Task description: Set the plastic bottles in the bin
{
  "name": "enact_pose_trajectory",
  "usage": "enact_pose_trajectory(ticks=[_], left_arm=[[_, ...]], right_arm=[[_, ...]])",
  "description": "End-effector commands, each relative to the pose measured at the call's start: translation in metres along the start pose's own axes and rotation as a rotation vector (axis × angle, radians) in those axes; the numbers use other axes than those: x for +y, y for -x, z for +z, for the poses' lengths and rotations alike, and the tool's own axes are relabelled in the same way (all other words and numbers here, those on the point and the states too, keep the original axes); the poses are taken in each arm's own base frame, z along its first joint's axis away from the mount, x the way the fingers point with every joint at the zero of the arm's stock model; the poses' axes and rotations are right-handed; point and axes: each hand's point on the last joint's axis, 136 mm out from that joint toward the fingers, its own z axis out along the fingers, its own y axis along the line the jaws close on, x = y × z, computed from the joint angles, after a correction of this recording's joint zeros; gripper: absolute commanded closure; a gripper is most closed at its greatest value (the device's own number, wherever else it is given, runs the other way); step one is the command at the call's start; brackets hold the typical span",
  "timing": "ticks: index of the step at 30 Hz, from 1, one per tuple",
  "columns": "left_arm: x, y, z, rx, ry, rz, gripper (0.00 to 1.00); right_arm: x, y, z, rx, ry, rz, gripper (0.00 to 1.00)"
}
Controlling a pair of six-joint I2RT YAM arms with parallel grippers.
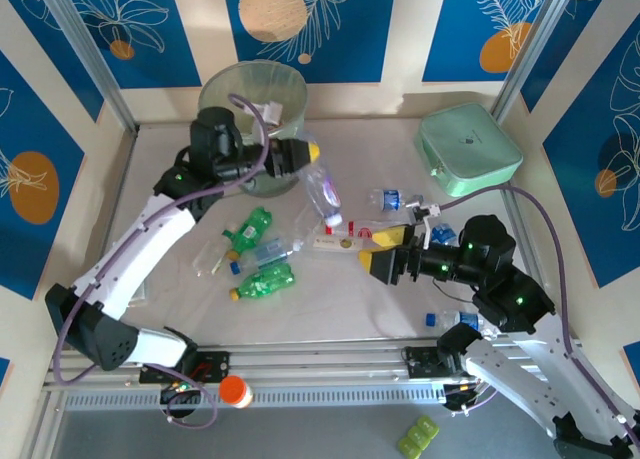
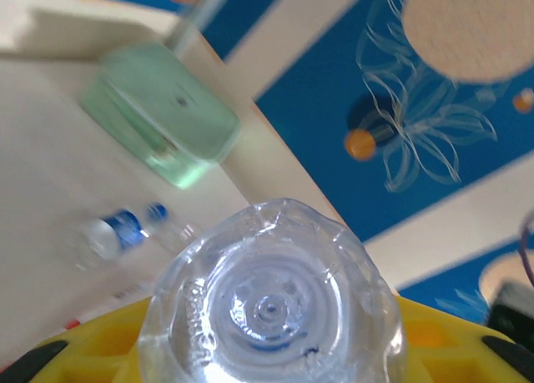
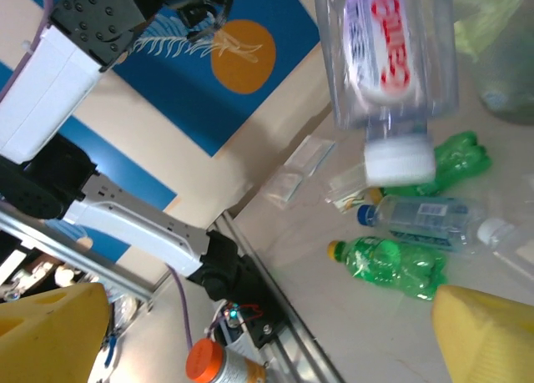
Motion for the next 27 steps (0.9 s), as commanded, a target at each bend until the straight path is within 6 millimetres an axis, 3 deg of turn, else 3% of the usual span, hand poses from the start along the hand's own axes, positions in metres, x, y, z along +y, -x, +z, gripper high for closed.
enact_pose_trajectory(ticks=[1, 5, 13, 22, 27], left_arm=[[0.032, 0.048, -0.017, -0.130, 0.142, -0.058, 0.66], [0.074, 0.097, -0.033, -0.254, 0.267, -0.130, 0.76], [0.135, 0.172, -0.048, -0.453, 0.372, -0.229, 0.76], [0.206, 0.207, -0.056, -0.533, 0.644, -0.278, 0.76], [0.240, 0.202, -0.043, -0.490, 0.694, -0.306, 0.75]], right_arm=[[-0.014, 0.003, -0.005, -0.018, -0.083, 0.019, 0.01], [-0.024, 0.008, -0.006, -0.040, -0.123, 0.046, 0.01], [-0.035, 0.009, -0.002, -0.025, -0.154, 0.072, 0.00], [-0.045, 0.002, 0.005, 0.010, -0.170, 0.115, 0.00], [-0.054, -0.002, 0.006, 0.026, -0.206, 0.124, 0.00]])
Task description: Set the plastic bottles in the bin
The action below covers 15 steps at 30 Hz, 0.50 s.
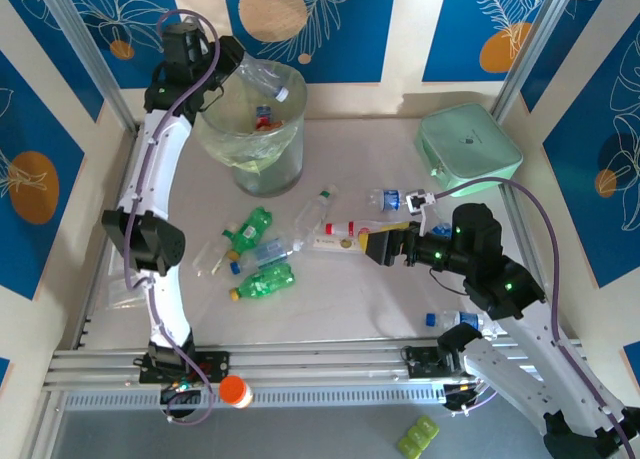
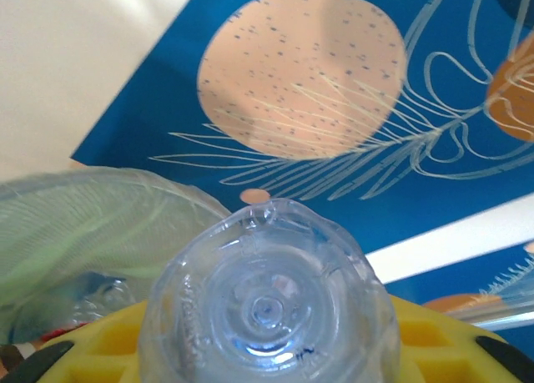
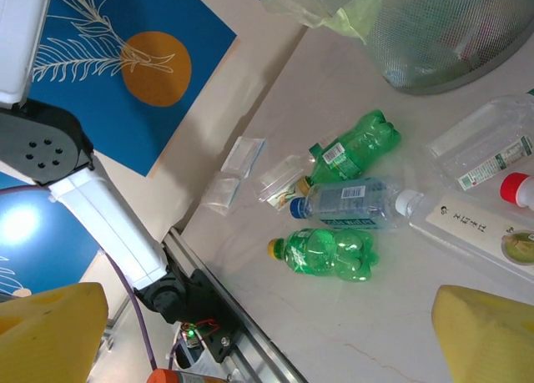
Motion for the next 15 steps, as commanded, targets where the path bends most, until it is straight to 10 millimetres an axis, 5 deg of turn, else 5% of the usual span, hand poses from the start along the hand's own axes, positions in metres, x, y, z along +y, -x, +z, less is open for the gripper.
enact_pose_trajectory(ticks=[1, 8, 15], left_arm=[[0.032, -0.008, 0.016, 0.033, 0.100, -0.005, 0.74], [0.064, -0.055, 0.056, 0.171, 0.122, -0.013, 0.68], [0.075, -0.088, 0.072, 0.250, 0.138, 0.067, 0.57]], right_arm=[[-0.006, -0.001, 0.000, 0.009, -0.031, 0.014, 0.00], [-0.015, -0.003, 0.012, 0.048, -0.051, 0.042, 0.00], [-0.030, -0.004, 0.025, 0.067, -0.096, 0.076, 0.00]])
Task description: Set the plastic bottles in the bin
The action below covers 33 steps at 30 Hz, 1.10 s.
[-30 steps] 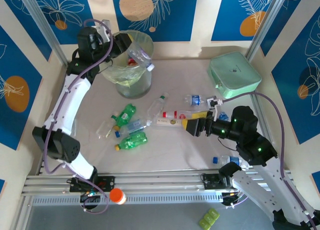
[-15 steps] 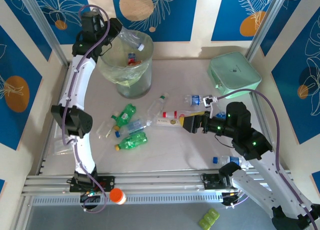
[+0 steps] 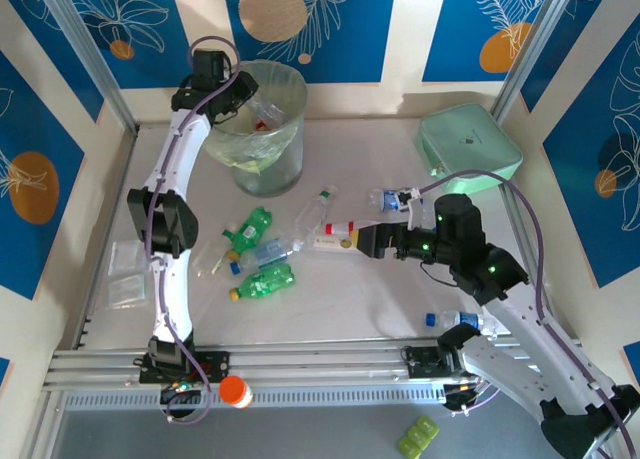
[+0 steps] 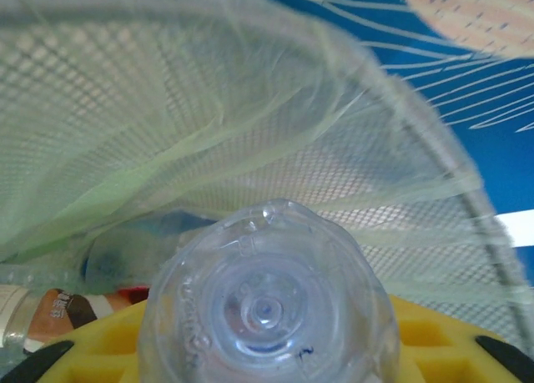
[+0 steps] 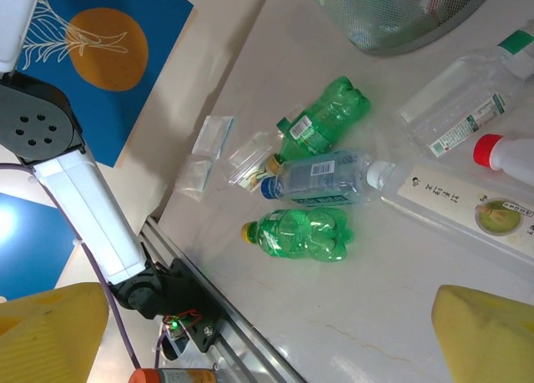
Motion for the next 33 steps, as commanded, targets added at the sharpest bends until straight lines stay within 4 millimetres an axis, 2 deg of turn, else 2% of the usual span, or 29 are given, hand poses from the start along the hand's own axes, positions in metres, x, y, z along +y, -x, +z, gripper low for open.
enact_pose_trajectory(ticks=[1, 7, 12, 17, 22, 26, 28, 30, 32, 33], left_arm=[[-0.008, -0.012, 0.002, 0.032, -0.015, 0.078, 0.52], [-0.004, -0.016, 0.005, 0.042, -0.001, 0.103, 0.27], [-0.017, 0.000, -0.016, -0.010, -0.014, 0.126, 0.21], [-0.035, 0.014, -0.048, -0.058, -0.036, 0.169, 0.20], [-0.051, 0.021, -0.086, -0.083, -0.057, 0.195, 0.19], [-0.061, 0.020, -0.124, -0.094, -0.071, 0.192, 0.21], [-0.059, 0.015, -0.143, -0.104, -0.078, 0.165, 0.21], [-0.059, 0.007, -0.165, -0.111, -0.100, 0.129, 0.16], [-0.060, -0.008, -0.181, -0.082, -0.137, 0.102, 0.14], [-0.060, -0.015, -0.189, -0.070, -0.138, 0.098, 0.14]], right_arm=[[-0.005, 0.005, 0.002, -0.012, -0.022, 0.020, 0.00], [-0.001, 0.013, 0.006, 0.001, -0.019, 0.027, 0.00], [0.002, 0.018, -0.001, -0.014, -0.040, 0.005, 0.00], [-0.012, 0.018, -0.011, -0.040, -0.139, 0.017, 0.01], [-0.037, 0.026, -0.042, -0.133, -0.281, 0.072, 0.01], [-0.032, 0.030, -0.057, -0.170, -0.207, 0.117, 0.01], [-0.051, 0.025, -0.062, -0.156, -0.310, 0.169, 0.00], [-0.076, 0.018, -0.068, -0.158, -0.441, 0.218, 0.00], [-0.097, 0.012, -0.076, -0.172, -0.558, 0.271, 0.00], [-0.101, 0.011, -0.077, -0.170, -0.576, 0.282, 0.01]])
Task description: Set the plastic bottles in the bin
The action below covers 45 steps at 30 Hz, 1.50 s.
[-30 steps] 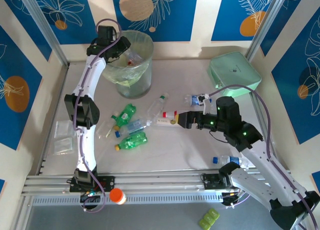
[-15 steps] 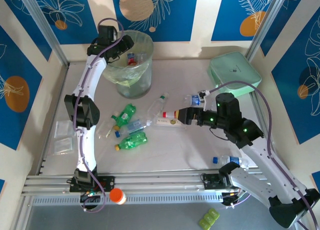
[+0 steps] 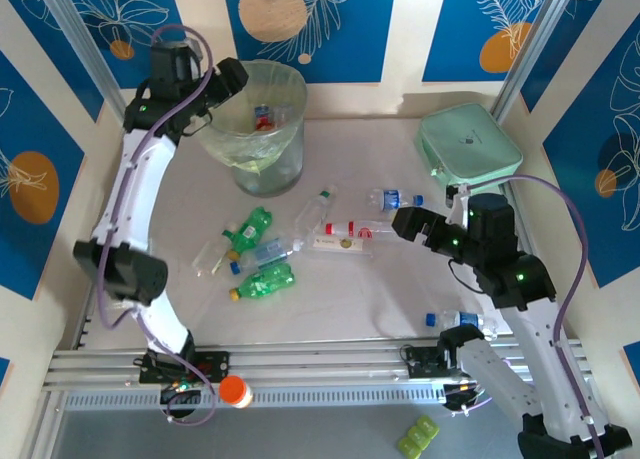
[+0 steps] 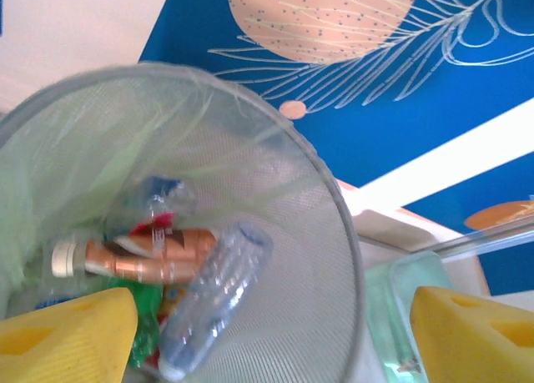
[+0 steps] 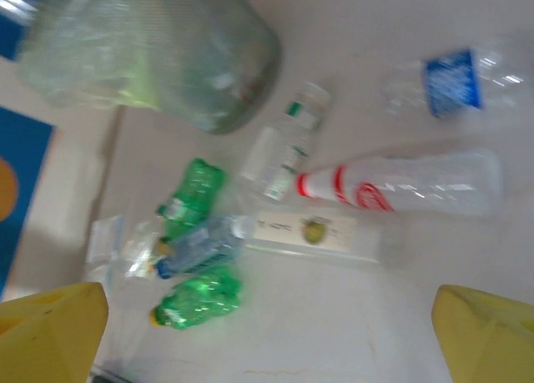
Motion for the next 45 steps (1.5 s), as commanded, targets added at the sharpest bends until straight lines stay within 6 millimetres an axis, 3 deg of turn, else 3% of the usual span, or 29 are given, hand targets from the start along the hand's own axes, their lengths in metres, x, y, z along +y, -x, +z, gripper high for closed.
enact_pose_trajectory(ticks=[1, 4, 8, 13, 19, 23, 28, 31, 37, 39, 40, 45], left_arm=[[-0.011, -0.021, -0.026, 0.029, -0.032, -0.032, 0.13], [-0.013, -0.043, -0.058, 0.020, -0.006, 0.000, 0.01], [-0.006, -0.083, -0.089, 0.051, -0.031, -0.009, 0.01], [0.019, -0.137, -0.104, 0.147, -0.054, -0.029, 0.01], [0.033, -0.177, -0.112, 0.189, -0.101, 0.042, 0.01], [0.044, -0.193, -0.110, 0.219, -0.090, 0.087, 0.01], [0.037, -0.213, -0.107, 0.253, -0.160, 0.134, 0.01], [0.034, -0.219, -0.106, 0.263, -0.173, 0.169, 0.01], [0.030, -0.234, -0.100, 0.315, -0.210, 0.140, 0.01], [0.030, -0.235, -0.099, 0.325, -0.215, 0.130, 0.01], [0.029, -0.236, -0.099, 0.327, -0.217, 0.127, 0.01], [0.026, -0.239, -0.099, 0.346, -0.237, 0.117, 0.01]], right_arm=[[-0.039, -0.008, 0.000, 0.017, -0.198, 0.082, 0.02], [-0.055, -0.005, 0.004, 0.022, -0.298, 0.134, 0.02], [-0.076, -0.005, 0.007, 0.038, -0.430, 0.243, 0.05], [-0.098, -0.007, 0.015, 0.029, -0.491, 0.376, 0.08], [-0.110, 0.024, 0.046, 0.046, -0.537, 0.210, 0.16], [-0.139, 0.033, 0.074, 0.079, -0.637, 0.111, 0.17], [-0.164, 0.030, 0.114, 0.283, -0.683, -0.067, 0.17], [-0.180, 0.032, 0.121, 0.313, -0.754, -0.169, 0.17], [-0.205, 0.035, 0.128, 0.400, -0.826, -0.204, 0.13], [-0.208, 0.032, 0.134, 0.435, -0.819, -0.212, 0.10], [-0.210, 0.029, 0.138, 0.456, -0.809, -0.213, 0.01], [-0.216, 0.012, 0.156, 0.571, -0.767, -0.192, 0.01]])
